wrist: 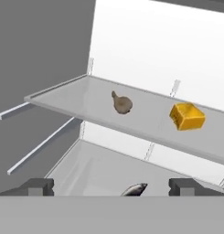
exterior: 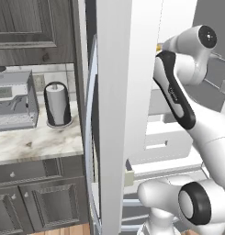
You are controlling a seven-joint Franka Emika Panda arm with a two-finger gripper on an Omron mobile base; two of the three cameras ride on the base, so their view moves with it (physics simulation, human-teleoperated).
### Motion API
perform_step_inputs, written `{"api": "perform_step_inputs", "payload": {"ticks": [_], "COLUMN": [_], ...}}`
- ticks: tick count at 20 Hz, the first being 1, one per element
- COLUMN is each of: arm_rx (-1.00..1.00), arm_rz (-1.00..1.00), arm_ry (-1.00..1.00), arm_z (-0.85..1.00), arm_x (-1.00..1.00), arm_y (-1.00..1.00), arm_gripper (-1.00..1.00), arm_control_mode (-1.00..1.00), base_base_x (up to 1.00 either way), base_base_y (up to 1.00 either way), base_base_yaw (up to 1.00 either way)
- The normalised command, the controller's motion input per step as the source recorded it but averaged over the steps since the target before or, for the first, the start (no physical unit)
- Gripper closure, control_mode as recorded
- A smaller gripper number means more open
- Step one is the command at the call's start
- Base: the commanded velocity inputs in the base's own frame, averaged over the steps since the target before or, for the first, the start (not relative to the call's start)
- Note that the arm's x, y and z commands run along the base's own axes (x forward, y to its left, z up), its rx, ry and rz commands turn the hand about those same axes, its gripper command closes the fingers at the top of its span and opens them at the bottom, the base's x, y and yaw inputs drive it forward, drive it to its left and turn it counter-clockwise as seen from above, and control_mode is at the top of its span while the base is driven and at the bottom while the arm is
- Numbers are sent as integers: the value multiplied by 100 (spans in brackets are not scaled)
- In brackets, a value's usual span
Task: Take the cheese, fish, and garlic from the fridge and place them on the plate on the dining counter to create an appetizer plate.
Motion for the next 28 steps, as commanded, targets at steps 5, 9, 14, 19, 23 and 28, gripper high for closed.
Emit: {"api": "perform_step_inputs", "payload": {"ticks": [5,9,14,19,23,28], "arm_rx": [2,5,6,5,0,0], "arm_rz": [5,6,6,5,2,0], "arm_ry": [-4,4,11,14,2,0], "arm_z": [-9,0,5,0,0,-7], "arm_x": [5,27,37,39,34,25], "arm_y": [0,0,0,0,0,0], "arm_gripper": [-100,-100,-100,-100,-100,-100], "arm_control_mode": [-100,-100,-100,-100,-100,-100], "base_base_x": [0,0,0,0,0,0], "base_base_y": [0,0,0,0,0,0], "base_base_yaw": [0,0,0,0,0,0]}}
